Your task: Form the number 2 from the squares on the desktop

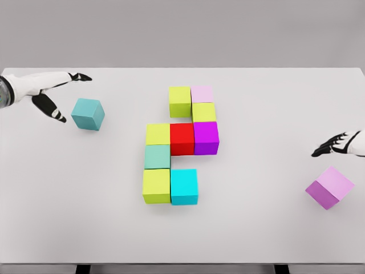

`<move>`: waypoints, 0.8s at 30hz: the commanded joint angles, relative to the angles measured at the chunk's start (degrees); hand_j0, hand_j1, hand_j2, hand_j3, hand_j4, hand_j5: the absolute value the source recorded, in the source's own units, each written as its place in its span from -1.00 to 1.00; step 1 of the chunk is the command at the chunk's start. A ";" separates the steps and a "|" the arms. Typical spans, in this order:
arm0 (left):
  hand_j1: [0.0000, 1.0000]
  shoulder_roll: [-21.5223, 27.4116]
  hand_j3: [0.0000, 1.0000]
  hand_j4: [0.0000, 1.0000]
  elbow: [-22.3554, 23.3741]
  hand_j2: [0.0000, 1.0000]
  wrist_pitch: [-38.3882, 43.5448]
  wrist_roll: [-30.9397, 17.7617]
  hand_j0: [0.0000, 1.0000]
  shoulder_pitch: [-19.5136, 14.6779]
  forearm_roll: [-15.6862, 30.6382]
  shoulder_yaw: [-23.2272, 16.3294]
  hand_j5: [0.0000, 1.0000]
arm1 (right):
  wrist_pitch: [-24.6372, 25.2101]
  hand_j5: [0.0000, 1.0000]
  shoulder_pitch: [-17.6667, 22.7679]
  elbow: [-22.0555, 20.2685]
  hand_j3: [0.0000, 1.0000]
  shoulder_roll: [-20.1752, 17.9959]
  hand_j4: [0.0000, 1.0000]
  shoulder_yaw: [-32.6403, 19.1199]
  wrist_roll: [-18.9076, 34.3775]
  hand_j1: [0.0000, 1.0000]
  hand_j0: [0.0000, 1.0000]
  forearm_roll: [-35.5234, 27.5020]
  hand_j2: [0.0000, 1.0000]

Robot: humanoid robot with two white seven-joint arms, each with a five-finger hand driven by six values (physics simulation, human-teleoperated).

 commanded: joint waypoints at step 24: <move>1.00 -8.02 1.00 1.00 6.15 1.00 1.08 0.01 1.00 -0.61 -9.35 -2.96 1.00 | 0.13 0.99 0.00 4.10 0.99 5.02 0.99 4.29 -0.01 0.99 0.99 7.24 0.99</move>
